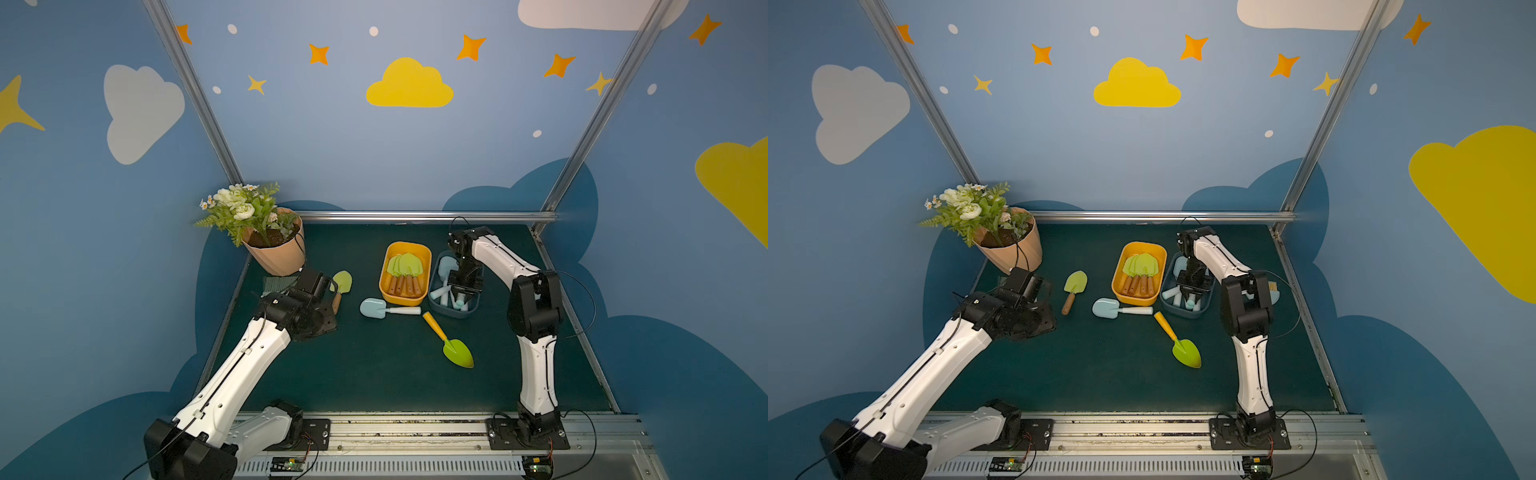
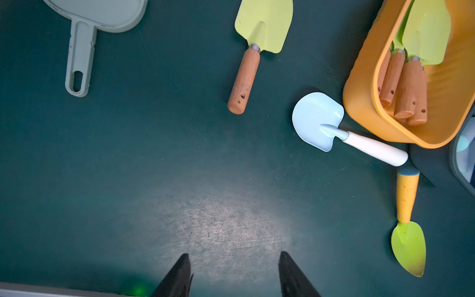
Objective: Sort the small shovels by color and place them into the storage box
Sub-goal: Place the shovel in the storage box.
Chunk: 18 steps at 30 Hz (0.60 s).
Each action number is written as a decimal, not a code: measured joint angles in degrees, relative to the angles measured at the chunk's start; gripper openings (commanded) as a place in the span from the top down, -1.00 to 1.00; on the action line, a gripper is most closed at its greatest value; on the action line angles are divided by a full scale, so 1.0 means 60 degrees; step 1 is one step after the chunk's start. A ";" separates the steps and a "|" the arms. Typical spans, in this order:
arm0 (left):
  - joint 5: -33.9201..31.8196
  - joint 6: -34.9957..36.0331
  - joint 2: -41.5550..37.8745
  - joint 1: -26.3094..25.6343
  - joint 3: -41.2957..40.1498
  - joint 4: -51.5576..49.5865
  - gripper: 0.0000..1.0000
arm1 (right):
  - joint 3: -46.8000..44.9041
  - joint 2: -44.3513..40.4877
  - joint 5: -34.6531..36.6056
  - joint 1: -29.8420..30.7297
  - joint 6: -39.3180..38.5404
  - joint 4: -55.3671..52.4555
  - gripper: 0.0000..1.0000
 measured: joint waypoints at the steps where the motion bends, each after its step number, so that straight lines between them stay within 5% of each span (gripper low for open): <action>1: -0.0004 0.0007 0.0025 -0.0007 0.0000 0.0000 0.07 | -0.0011 0.0022 -0.0004 0.0000 0.0000 0.0018 0.59; 18: -0.0113 0.0015 0.0076 -0.0095 0.0000 0.0000 0.07 | -0.0291 0.0189 -0.0178 -0.0033 -0.0098 0.0248 0.32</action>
